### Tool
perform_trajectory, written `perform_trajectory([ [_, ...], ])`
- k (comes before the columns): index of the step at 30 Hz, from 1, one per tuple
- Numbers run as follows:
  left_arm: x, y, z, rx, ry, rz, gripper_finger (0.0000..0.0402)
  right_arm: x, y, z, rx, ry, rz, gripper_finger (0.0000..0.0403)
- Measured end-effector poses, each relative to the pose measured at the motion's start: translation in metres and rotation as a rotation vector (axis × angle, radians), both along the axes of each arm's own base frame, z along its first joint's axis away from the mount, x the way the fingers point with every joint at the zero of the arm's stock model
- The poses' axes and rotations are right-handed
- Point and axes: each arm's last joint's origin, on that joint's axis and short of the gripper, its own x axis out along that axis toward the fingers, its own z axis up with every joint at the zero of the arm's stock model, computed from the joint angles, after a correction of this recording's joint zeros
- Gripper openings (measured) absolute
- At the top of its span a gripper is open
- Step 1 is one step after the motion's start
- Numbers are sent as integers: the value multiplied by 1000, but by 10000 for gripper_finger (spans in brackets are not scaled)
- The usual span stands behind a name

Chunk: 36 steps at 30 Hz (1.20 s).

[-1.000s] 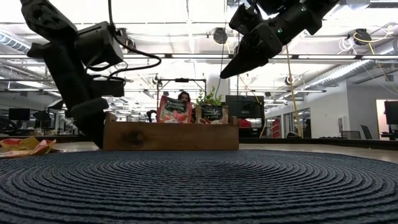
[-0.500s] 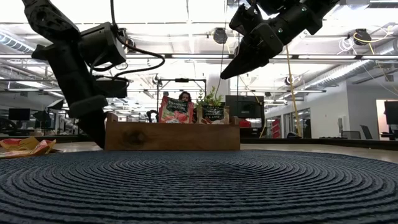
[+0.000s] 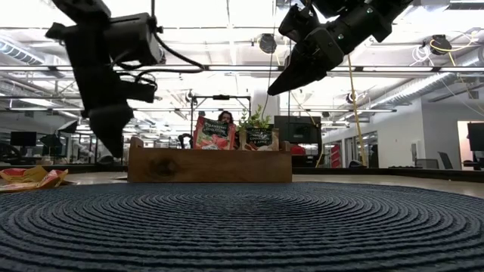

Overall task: Pick & Place Tea
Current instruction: Put the red tea bag into the middle slot of the wooden organizer

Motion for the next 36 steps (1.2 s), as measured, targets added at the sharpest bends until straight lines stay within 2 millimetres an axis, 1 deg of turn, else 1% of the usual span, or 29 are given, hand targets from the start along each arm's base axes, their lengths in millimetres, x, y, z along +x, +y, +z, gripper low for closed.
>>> perform_trajectory([
  [2, 3, 6, 3, -30, -23, 20, 81, 0, 0, 0, -1, -1, 1, 0],
  [5, 4, 23, 4, -77, -61, 117, 140, 0, 0, 0, -1, -1, 2, 0],
  [8, -1, 39, -2, -107, -74, 193, 200, 0, 0, 0, 4, -1, -1, 0],
  [11, -2, 52, -7, -130, -124, 215, 251, 0, 0, 0, 4, -1, -1, 0],
  [14, -2, 60, -12, -180, -183, 186, 285, 0, 0, 0, 4, -1, -1, 0],
  [17, -3, 63, -17, -236, -231, 174, 302, 0, 0, 0, 4, -1, -1, 0],
  [21, -13, 63, -27, -239, -201, 206, 297, 0, 0, 0, 5, -2, -2, 0],
  [27, -31, 60, -44, -222, -159, 288, 258, 0, 0, 0, 4, -1, -1, 0],
  [32, -37, 58, -49, -216, -137, 303, 207, 0, 0, 0, 4, -1, -1, 0],
  [36, -37, 56, -50, -204, -124, 276, 140, 0, 0, 0, 7, -2, -3, 0],
])
